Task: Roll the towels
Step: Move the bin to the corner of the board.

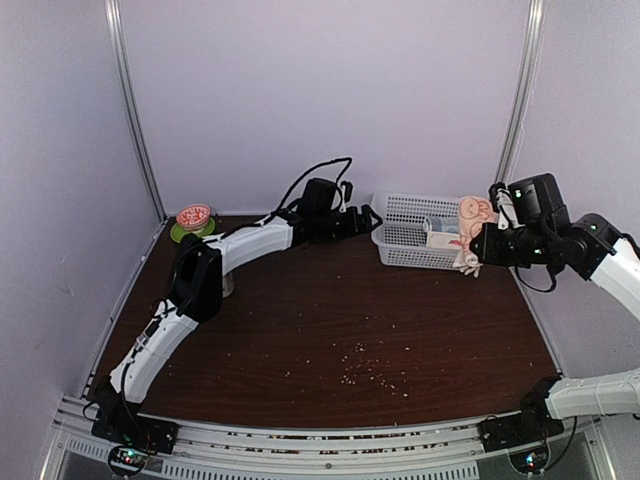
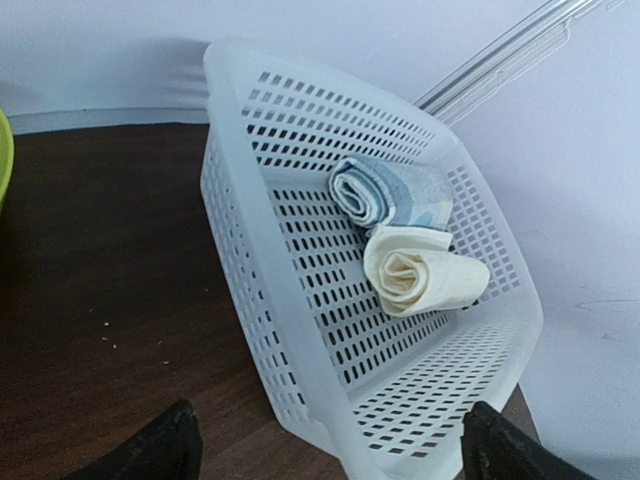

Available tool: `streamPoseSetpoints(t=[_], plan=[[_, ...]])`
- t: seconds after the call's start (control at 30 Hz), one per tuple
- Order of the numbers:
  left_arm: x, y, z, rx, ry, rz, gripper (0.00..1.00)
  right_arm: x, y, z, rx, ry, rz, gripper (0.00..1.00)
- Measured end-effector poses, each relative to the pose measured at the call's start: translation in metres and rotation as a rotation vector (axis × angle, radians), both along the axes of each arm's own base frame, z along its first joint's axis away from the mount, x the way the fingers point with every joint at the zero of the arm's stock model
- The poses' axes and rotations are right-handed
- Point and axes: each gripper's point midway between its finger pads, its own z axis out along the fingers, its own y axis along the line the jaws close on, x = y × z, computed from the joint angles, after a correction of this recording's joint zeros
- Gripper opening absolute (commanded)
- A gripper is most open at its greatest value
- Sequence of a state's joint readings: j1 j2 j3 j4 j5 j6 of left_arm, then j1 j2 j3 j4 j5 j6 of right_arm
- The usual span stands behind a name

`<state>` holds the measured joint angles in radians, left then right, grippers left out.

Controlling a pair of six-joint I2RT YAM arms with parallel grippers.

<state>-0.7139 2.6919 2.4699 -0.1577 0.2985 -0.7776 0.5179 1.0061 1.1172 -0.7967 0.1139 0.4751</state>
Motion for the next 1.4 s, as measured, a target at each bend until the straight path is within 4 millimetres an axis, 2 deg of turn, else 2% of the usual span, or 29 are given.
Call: streamPoseSetpoints(t=[0.1,0.2,0.47,0.63,0.9,1.0,1.1,1.27,1.4], plan=[[0.000,-0.002,-0.019,0.003,0.035,-0.002,0.80,0.001,-0.001,0.004,0.005,-0.008,-0.002,0.00],[0.000,-0.005,-0.025,-0.006,0.050,-0.002,0.73,0.001,-0.003,0.005,0.008,-0.011,-0.005,0.00],[-0.007,-0.022,-0.019,-0.071,0.053,-0.023,0.49,-0.003,-0.006,0.008,0.013,-0.017,-0.008,0.00],[-0.014,-0.030,-0.014,-0.093,0.051,-0.041,0.43,-0.005,-0.009,0.010,0.015,-0.020,-0.013,0.00],[-0.016,-0.031,-0.015,-0.105,0.065,-0.048,0.16,-0.006,-0.010,0.011,0.015,-0.020,-0.014,0.00],[-0.016,-0.031,-0.023,-0.113,0.084,-0.043,0.09,-0.007,-0.010,0.011,0.017,-0.022,-0.014,0.00],[-0.018,-0.030,-0.023,-0.136,0.091,-0.045,0.01,-0.008,-0.011,0.013,0.019,-0.027,-0.014,0.00],[-0.029,-0.025,-0.024,-0.135,0.104,-0.057,0.00,-0.008,-0.012,0.014,0.024,-0.030,-0.017,0.00],[-0.043,-0.012,-0.024,-0.129,0.142,-0.048,0.00,-0.008,-0.011,0.014,0.033,-0.029,-0.016,0.00]])
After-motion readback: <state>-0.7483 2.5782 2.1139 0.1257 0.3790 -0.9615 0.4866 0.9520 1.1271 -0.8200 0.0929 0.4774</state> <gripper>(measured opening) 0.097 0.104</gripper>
